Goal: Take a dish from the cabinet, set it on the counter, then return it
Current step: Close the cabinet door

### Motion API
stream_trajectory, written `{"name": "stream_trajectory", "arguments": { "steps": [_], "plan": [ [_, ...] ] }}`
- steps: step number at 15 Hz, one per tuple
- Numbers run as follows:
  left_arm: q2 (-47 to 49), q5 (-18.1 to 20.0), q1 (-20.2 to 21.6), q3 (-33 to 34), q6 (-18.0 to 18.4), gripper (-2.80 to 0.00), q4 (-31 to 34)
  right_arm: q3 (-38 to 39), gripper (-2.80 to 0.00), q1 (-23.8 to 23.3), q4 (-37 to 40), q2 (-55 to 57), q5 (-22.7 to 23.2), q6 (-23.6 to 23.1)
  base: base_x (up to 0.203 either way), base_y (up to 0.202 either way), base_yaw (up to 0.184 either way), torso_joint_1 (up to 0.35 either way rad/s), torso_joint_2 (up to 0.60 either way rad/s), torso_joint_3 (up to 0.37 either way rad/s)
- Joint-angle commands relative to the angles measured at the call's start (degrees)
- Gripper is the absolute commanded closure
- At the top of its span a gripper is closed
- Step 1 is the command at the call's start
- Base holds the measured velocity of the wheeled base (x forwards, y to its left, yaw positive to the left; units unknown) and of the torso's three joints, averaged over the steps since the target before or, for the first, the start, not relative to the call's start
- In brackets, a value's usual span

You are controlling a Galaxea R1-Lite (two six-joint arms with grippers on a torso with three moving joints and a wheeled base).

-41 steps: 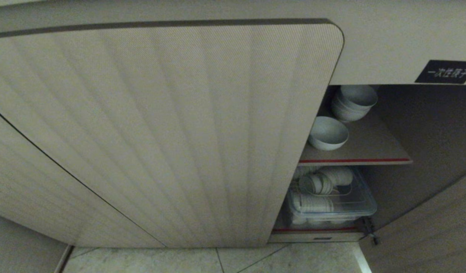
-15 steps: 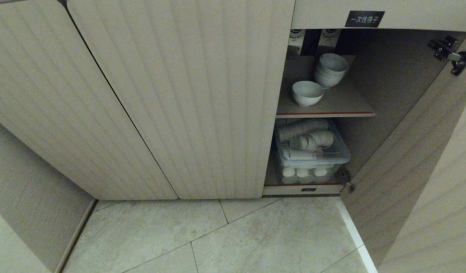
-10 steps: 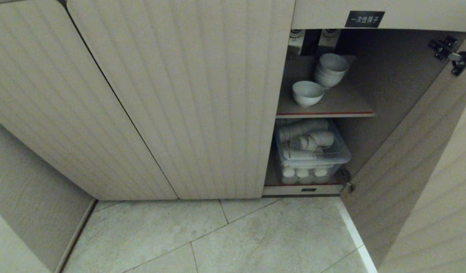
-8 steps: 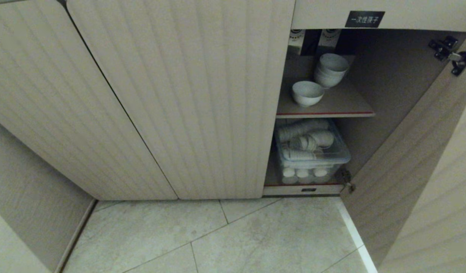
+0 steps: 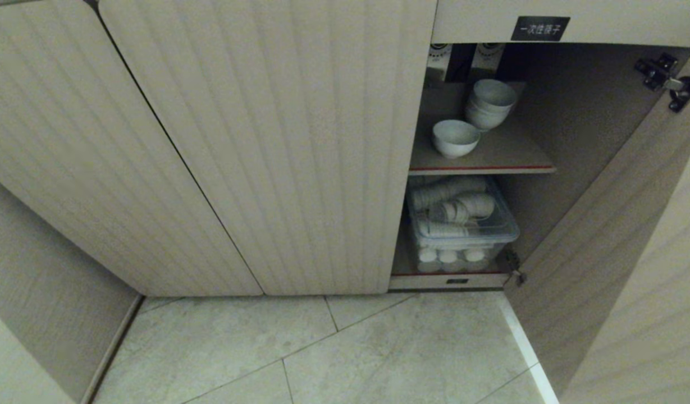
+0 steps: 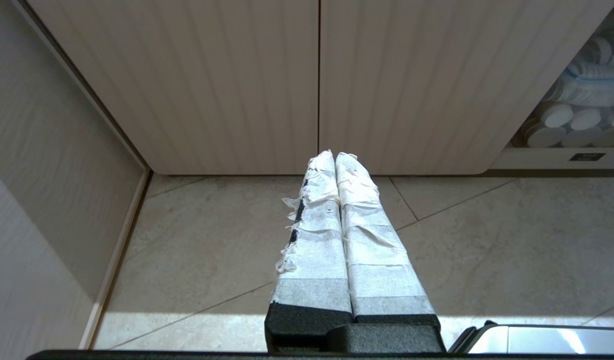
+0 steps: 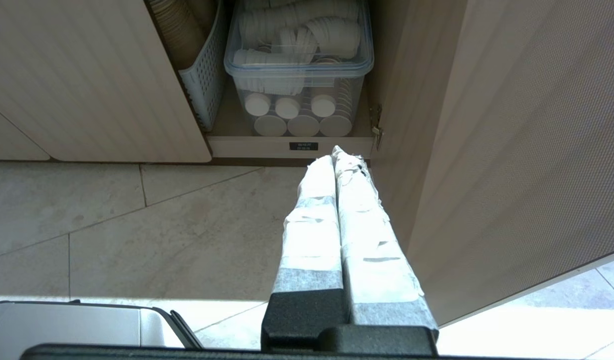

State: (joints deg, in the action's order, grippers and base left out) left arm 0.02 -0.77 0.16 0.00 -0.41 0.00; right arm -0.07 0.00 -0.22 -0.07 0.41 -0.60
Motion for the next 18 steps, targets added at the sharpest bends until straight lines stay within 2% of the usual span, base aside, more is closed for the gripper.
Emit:
{"name": "stream_trajectory", "arguments": {
  "steps": [1,18],
  "plan": [
    [-0.02,-0.02,0.02,0.00,-0.02,0.00,0.00,-0.01,0.00,0.00,-0.04,0.07,0.02,-0.02,0.000,0.000,0.000,0.000,0.00,0.000],
    [-0.02,-0.02,0.02,0.00,-0.02,0.00,0.00,0.02,0.00,0.00,-0.04,0.07,0.02,-0.02,0.000,0.000,0.000,0.000,0.00,0.000]
  ]
}}
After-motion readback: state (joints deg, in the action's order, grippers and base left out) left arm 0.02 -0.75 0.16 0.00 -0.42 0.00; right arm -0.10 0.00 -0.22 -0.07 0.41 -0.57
